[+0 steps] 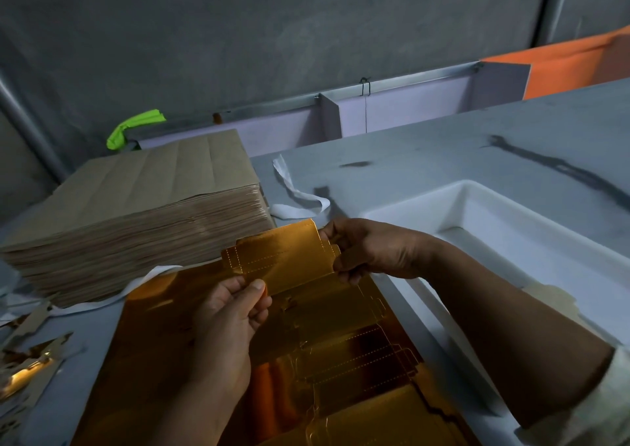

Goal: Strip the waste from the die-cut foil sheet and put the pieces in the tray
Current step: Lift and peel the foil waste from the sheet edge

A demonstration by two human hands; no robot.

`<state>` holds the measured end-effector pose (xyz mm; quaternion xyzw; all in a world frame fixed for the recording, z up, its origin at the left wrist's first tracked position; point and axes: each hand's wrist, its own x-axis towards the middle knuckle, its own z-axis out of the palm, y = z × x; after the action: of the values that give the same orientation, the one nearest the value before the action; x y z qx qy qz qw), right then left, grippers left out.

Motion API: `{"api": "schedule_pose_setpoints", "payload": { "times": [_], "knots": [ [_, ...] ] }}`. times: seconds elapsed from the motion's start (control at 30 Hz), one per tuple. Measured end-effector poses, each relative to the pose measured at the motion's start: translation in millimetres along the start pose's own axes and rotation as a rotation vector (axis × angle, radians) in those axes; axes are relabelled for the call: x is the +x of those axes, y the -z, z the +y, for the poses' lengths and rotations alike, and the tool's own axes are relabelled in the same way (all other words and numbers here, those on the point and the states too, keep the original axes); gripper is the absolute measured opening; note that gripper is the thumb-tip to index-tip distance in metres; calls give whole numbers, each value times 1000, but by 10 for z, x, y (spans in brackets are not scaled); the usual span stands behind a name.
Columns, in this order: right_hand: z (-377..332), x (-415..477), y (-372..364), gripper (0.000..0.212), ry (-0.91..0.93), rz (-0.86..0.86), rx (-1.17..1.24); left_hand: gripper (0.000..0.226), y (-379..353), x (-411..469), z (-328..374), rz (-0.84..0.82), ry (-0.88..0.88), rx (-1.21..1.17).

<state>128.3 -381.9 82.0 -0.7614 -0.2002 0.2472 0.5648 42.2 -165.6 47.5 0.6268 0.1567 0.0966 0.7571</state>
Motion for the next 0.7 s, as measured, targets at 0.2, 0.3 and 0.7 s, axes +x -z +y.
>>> {"api": "schedule_pose_setpoints", "payload": {
  "times": [0.2, 0.3, 0.7],
  "knots": [
    [2, -3, 1, 39, 15, -11, 4, 28, 18, 18, -41, -9, 50, -31],
    [-13, -4, -17, 38, 7, 2, 53, 28, 21, 12, -56, -6, 50, -27],
    [-33, -20, -46, 29, -3, 42, -35, 15, 69, 18, -15, 51, 63, -13]
  ]
}}
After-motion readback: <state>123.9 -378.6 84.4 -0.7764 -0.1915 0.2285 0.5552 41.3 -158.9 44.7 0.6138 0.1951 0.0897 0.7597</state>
